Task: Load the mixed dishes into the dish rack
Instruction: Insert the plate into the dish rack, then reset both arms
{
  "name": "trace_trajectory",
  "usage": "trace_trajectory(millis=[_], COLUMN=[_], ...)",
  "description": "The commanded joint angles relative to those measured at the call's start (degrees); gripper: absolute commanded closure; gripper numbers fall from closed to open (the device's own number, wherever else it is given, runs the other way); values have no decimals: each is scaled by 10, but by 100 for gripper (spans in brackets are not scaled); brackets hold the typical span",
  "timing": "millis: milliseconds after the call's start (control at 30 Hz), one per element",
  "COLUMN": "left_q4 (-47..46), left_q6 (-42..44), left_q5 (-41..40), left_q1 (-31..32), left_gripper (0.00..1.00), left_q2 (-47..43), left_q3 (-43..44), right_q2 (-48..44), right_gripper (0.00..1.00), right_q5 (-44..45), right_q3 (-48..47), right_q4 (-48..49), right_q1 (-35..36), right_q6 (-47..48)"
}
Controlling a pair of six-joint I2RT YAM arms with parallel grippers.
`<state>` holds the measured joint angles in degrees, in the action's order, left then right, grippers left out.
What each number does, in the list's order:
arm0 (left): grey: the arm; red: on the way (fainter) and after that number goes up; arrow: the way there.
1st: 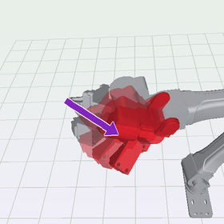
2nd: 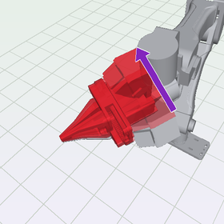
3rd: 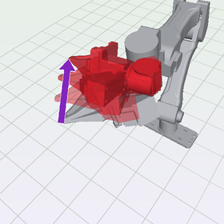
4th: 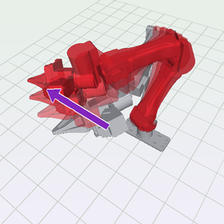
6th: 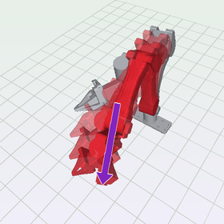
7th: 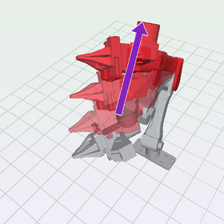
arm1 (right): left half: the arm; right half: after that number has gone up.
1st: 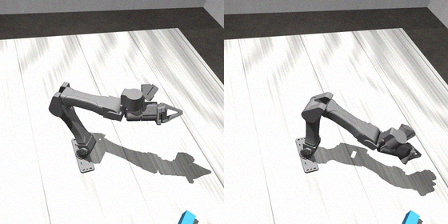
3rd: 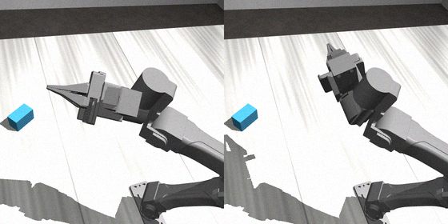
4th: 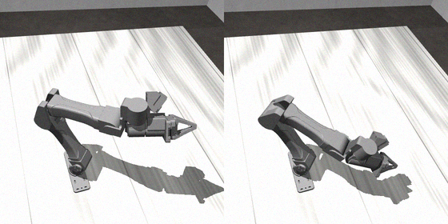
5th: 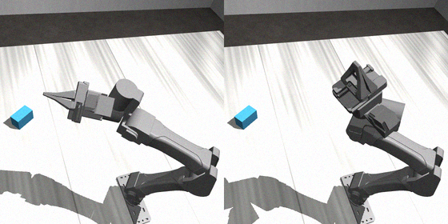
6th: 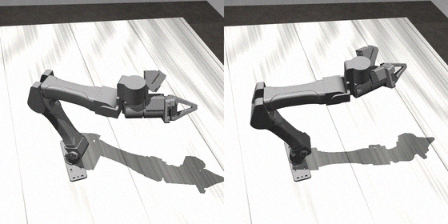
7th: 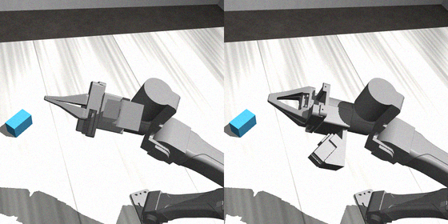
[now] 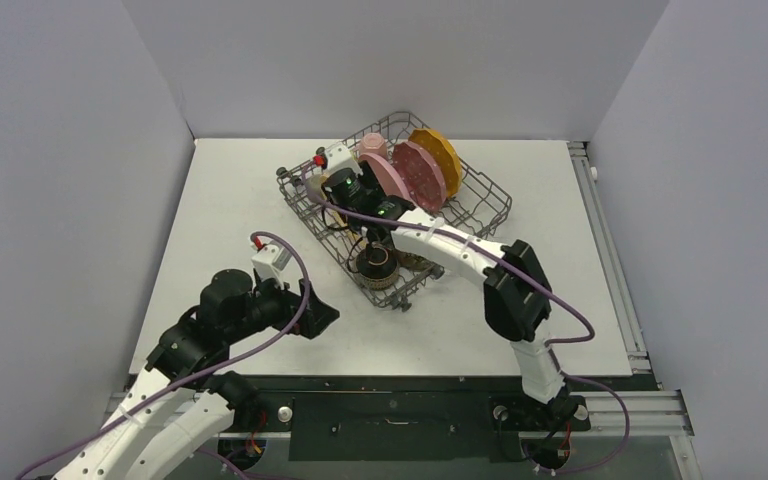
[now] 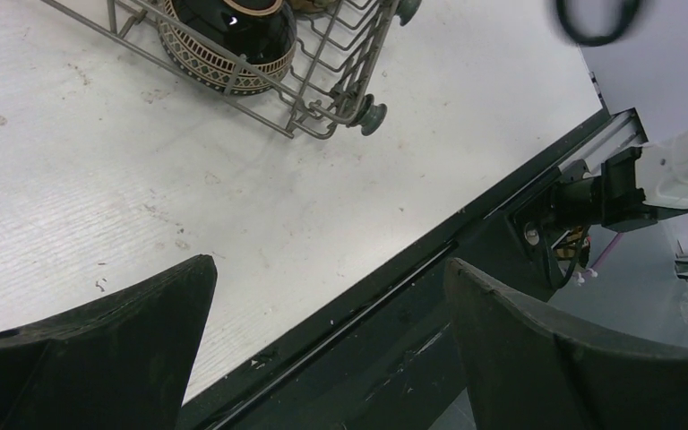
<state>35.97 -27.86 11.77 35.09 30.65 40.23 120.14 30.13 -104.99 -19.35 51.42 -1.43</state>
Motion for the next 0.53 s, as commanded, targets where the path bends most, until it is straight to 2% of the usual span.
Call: trace_trajectory(millis=[0,133,267,367,500], left_q4=[-8,-20,-11,-19,-31], left_q6=[2,7,6,-1,-15], left_q5=[-25,-57,-84,-96,-134], left_q1=[-9,-9,-9,-9,-9], left_gripper=[4,4,4,4,4], left_q2=[-1,-9,-5,-28,-66], left_q3=[35,50,74,64,40], right_q2=[-148,-276,-429,-554,-676], right_gripper=[46,44,43,33,30], right_q5=[-21,-24,-35,-24,-4], right_q3=[6,86,243,347,470], right_q4=[-11,-38,-48,-49,-67], right_q1=[3,21,61,93,111], right_q6=[-52,-87,-142,-192,-246])
